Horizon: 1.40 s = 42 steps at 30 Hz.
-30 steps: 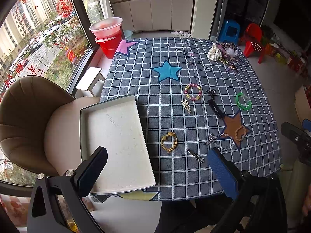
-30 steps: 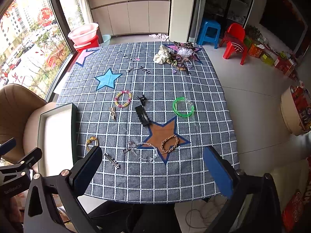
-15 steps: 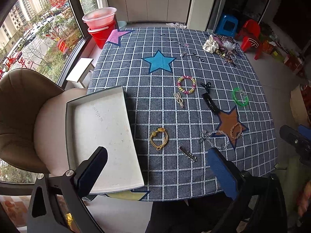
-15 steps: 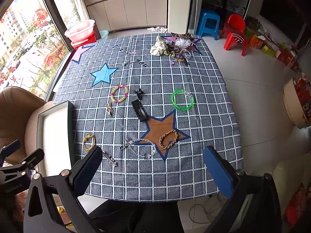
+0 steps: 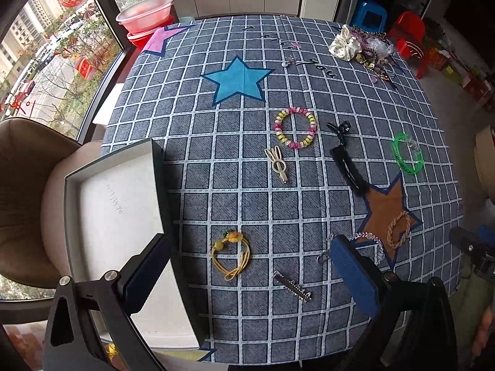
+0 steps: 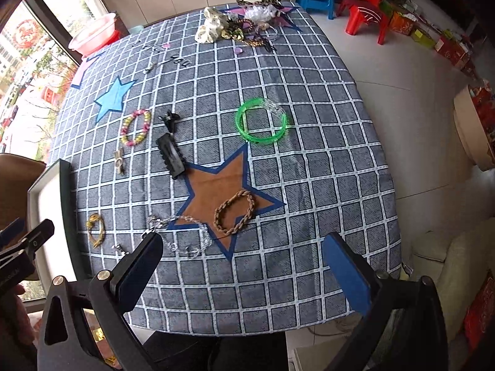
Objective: Organize jewelry
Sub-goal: 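Grasp the cream bunny-ear hair clip with the left tool while the right tool grasps the green bangle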
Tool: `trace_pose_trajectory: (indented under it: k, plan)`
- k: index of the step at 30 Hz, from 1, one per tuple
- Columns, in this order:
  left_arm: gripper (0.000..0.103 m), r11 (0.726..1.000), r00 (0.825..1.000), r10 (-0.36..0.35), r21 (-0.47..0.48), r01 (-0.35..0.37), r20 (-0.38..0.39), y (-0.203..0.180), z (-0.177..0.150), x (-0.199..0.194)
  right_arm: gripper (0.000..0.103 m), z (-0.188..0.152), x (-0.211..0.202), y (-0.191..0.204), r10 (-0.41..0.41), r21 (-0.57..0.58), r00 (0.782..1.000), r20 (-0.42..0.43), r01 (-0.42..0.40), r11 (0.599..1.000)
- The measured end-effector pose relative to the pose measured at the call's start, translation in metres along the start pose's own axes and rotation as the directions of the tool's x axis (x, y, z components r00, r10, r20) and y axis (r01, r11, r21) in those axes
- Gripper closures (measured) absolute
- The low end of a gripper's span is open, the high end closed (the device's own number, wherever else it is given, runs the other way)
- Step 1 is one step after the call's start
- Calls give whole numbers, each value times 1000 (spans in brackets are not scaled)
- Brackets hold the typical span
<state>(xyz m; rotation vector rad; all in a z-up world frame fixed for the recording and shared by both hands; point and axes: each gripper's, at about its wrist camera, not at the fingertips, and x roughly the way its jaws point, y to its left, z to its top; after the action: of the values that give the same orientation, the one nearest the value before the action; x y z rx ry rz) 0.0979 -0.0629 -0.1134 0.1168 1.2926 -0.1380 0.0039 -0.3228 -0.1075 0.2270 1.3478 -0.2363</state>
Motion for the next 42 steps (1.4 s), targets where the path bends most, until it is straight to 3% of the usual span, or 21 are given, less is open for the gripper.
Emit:
trace_pose_trajectory:
  k: [9, 11, 16, 19, 20, 22, 25, 27, 28, 29, 30, 31, 33, 35, 42]
  plan:
    - [0, 999, 1000, 2, -51, -3, -26, -1, 37, 70, 0, 57, 67, -40, -15, 73, 999, -30, 17, 997]
    - [6, 998, 999, 18, -55, -21, -45, 1, 44, 86, 0, 71, 78, -46, -28, 78, 999, -31, 30, 997]
    - [6, 998, 997, 21, -64, -26, -72, 1, 56, 116, 4, 98, 105, -56, -36, 85, 998, -44, 40, 996]
    - [24, 998, 994, 23, -52, -29, -109, -3, 59, 131, 9, 109, 121, -57, -34, 76, 997, -65, 39, 996]
    - [24, 998, 995, 7, -64, -13, -102, -3, 59, 132, 11, 111, 125, -56, -31, 72, 997, -69, 36, 997]
    - [24, 998, 995, 8, -68, -15, -103, -5, 62, 134, 18, 115, 133, -55, -29, 62, 996, -80, 34, 997]
    - [36, 999, 996, 0, -50, -5, -89, -13, 68, 133, 27, 121, 142, -51, -24, 44, 995, -92, 29, 999]
    - [52, 999, 997, -10, -32, 7, -83, -20, 69, 131, 30, 123, 145, -45, -42, 14, 996, -85, 43, 999]
    - [70, 1000, 997, -13, -23, 11, -80, -24, 69, 130, 35, 124, 145, -42, -52, 3, 995, -80, 52, 999]
    - [76, 1000, 996, -17, -20, 16, -86, -26, 70, 129, 39, 124, 144, -39, -50, -4, 996, -73, 50, 999]
    - [76, 999, 995, -22, -26, 19, -95, -26, 69, 129, 51, 124, 143, -37, -54, -12, 996, -67, 54, 998]
    - [76, 999, 994, -32, -36, 28, -102, -26, 71, 130, 69, 125, 141, -30, -54, -16, 996, -65, 53, 998]
    - [76, 997, 993, -48, -62, 41, -108, -26, 70, 127, 92, 128, 138, -14, -50, -16, 996, -78, 49, 999]
    - [76, 996, 994, -53, -80, 45, -99, -26, 68, 117, 96, 134, 137, -13, -26, -8, 996, -90, 25, 1000]
    - [76, 991, 997, -49, -130, 41, -59, -26, 61, 71, 96, 151, 117, -30, 45, -28, 995, -90, -48, 998]
